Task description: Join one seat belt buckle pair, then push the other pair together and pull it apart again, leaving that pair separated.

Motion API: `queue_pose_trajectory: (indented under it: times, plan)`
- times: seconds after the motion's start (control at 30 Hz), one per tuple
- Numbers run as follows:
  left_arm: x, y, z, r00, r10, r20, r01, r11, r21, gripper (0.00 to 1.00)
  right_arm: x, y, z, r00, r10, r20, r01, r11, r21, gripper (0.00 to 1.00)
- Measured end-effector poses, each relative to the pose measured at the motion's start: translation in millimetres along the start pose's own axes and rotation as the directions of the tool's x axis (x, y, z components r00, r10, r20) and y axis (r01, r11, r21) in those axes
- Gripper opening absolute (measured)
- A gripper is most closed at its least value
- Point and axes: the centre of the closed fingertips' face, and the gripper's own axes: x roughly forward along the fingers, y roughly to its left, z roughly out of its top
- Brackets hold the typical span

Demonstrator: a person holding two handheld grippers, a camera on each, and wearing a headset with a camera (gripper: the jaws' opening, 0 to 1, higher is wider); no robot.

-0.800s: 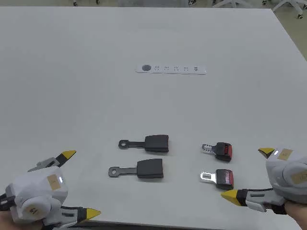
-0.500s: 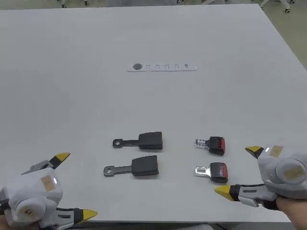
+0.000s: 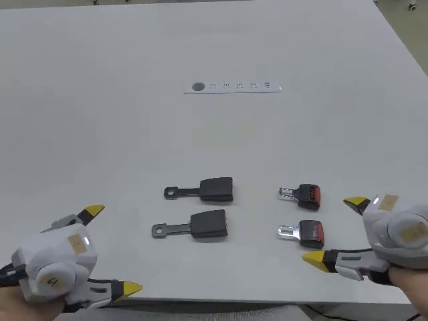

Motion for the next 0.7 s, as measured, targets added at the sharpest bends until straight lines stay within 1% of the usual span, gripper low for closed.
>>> queue_pose_trajectory:
  times: [0.07, 0.17, 0.23, 0.43, 0.5, 0.53, 0.63, 0.7]
  plan:
    - [0.1, -1.2, 0.3, 1.0, -0.003, -0.002, 0.003, 1.0, 0.006, 1.0, 0.1, -0.6, 0.8, 1.0, -0.002, 0.005, 0.002, 1.0, -0.008, 0.83]
    - [1.5, -3.1, -1.6, 0.9999, -0.009, -0.014, 0.009, 1.0, 0.01, 1.0, 1.1, 2.1, -1.6, 0.9999, 0.012, -0.006, -0.012, 0.999, -0.031, 0.82]
    - [1.3, -3.1, -1.2, 0.9999, -0.008, -0.013, 0.008, 1.0, 0.012, 1.0, 0.5, 3.3, -1.4, 0.9999, 0.017, -0.004, -0.017, 0.999, -0.044, 0.83]
    - [-0.7, 0.8, 1.8, 1.0, 0.008, 0.004, -0.008, 1.0, -0.005, 1.0, 2.2, 4.9, -3.5, 0.9996, 0.024, -0.013, -0.025, 0.999, -0.041, 0.82]
    - [-3.8, 7.6, 4.9, 0.9992, 0.03, 0.026, -0.029, 0.999, -0.029, 1.0, 2.6, 5.4, -3.0, 0.9996, 0.025, -0.015, -0.025, 0.999, -0.045, 0.82]
    - [-4.4, 8.7, 5.3, 0.9991, 0.032, 0.029, -0.031, 0.999, -0.037, 1.0, 2.6, 6.1, -1.9, 0.9996, 0.026, -0.014, -0.026, 0.999, -0.045, 0.82]
    - [-4.8, 9.7, 6.4, 0.9987, 0.03, 0.041, -0.028, 0.998, -0.054, 1.0, 2.8, 6.0, -0.1, 0.9996, 0.023, -0.013, -0.024, 0.999, -0.046, 0.81]
    - [-4.8, 8.1, 9.3, 0.9984, 0.029, 0.048, -0.026, 0.998, -0.061, 1.0, 3.2, 5.4, 0.3, 0.9998, 0.02, -0.01, -0.02, 0.998, -0.052, 0.81]
